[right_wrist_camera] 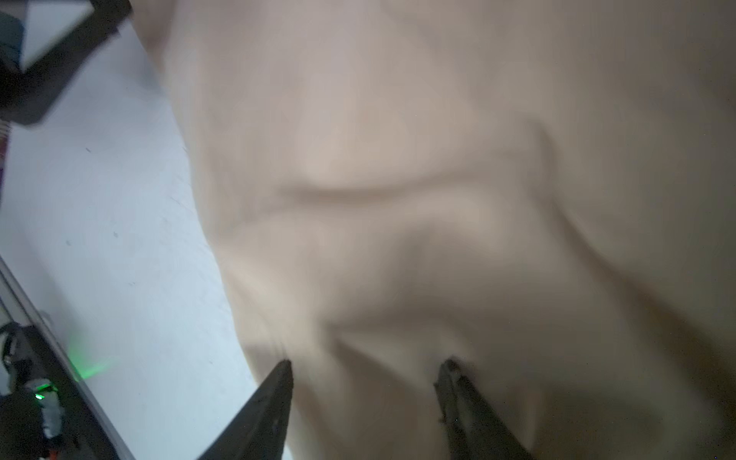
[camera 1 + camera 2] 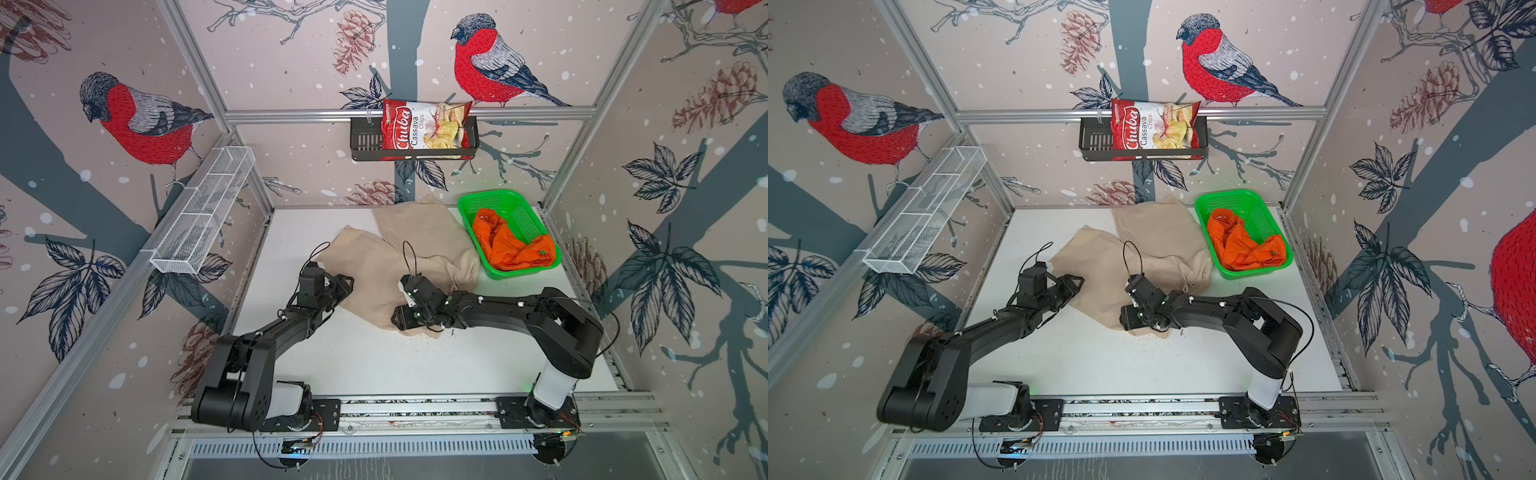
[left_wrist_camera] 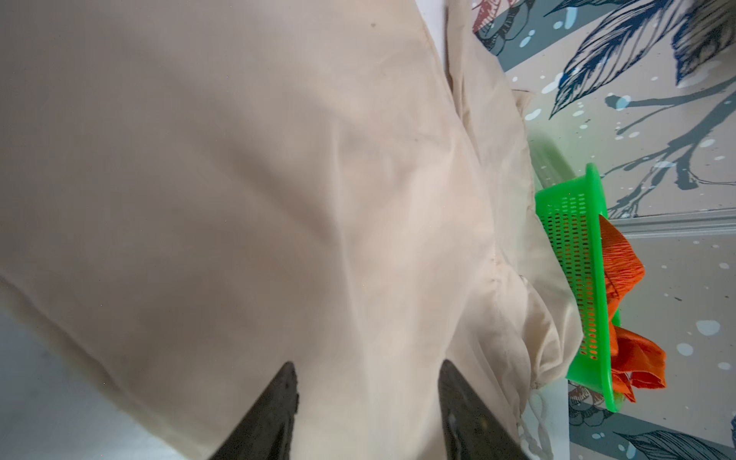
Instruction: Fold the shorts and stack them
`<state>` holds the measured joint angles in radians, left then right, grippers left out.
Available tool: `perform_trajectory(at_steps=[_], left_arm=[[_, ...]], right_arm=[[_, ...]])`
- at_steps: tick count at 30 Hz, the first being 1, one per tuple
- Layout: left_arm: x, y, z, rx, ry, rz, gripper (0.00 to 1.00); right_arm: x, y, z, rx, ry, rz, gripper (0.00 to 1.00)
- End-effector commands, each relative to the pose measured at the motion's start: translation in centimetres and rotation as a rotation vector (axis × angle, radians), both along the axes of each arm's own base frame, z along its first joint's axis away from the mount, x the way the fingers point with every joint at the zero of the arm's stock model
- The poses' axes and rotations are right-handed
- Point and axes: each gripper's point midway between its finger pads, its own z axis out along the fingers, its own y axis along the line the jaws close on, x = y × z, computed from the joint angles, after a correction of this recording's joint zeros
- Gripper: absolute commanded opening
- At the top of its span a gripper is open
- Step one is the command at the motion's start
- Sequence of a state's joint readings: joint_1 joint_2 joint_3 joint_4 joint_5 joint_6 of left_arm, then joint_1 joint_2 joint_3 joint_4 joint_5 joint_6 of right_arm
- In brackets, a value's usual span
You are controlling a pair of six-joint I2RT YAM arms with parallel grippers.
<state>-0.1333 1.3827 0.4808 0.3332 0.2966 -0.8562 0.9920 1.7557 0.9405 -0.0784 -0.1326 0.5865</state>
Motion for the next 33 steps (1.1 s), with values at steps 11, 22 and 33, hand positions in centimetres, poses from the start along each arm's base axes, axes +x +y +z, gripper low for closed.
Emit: perform_trajectory(at_steps=[11,22,33], left_arm=[[-0.1,0.7,3.3,0.028,-0.083,-0.029,0.55],[1.1,-1.9,2.4,-0.004,-0.099,-0.109,0.54],[-0.8,0.3,-4.9,-0.050,0.088,0.004,0.51]], right_arm=[[-8.4,-7.7,-2.8,-0.132,0.093,0.019,0.65],[5.3,-11.9,7.6,0.130,-0.128,-0.400,0.68],[6.5,-13.9,0.9,-0.066,-0.084,-0.436,0.68]])
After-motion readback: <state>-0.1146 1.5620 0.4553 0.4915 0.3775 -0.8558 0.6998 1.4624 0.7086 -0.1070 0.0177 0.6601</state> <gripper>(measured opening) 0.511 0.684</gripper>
